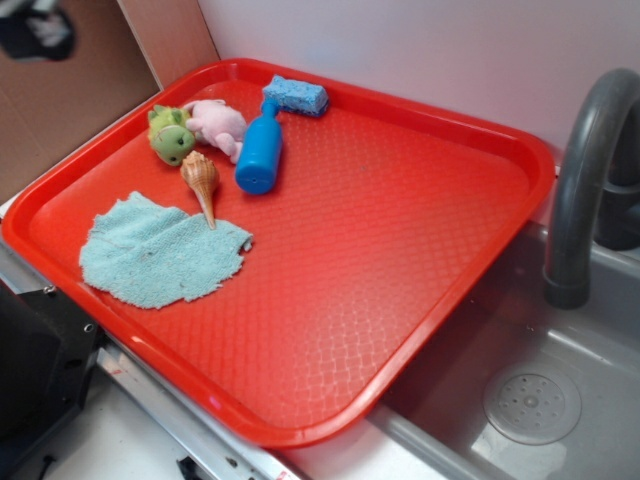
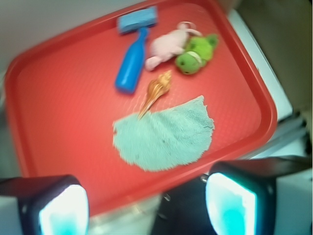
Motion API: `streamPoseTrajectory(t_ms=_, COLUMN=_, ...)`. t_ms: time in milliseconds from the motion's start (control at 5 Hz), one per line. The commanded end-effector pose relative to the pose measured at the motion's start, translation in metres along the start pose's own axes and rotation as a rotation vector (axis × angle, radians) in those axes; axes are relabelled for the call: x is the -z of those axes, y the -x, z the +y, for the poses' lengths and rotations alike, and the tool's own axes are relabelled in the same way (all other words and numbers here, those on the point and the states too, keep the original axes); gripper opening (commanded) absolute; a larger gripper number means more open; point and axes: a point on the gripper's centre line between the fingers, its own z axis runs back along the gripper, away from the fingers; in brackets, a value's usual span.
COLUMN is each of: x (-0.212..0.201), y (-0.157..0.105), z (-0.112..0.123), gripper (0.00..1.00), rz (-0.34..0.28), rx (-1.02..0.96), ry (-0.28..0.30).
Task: Grab the blue bottle.
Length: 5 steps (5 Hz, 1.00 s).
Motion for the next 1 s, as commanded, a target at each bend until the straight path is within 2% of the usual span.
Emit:
streamPoseTrajectory(t_ms=0, x=0.063, y=-0.062, z=-0.015, gripper=1.00, rz=-0.064, rx=-0.341, ry=-0.055)
streamPoseTrajectory(t_ms=200, x=0.089, y=-0.076, z=-0.018, gripper=1.00, rz=-0.070, rx=-0.358, ry=-0.076)
streamPoseTrajectory(t_ms=400, x=0.119, y=-0.090, z=-0.021, gripper=1.00, rz=-0.111, rx=-0.326, ry=-0.141)
streamPoseTrajectory(t_ms=800, x=0.160, y=-0.112, z=-0.024, gripper=1.00, rz=-0.108, rx=-0.276, ry=-0.126)
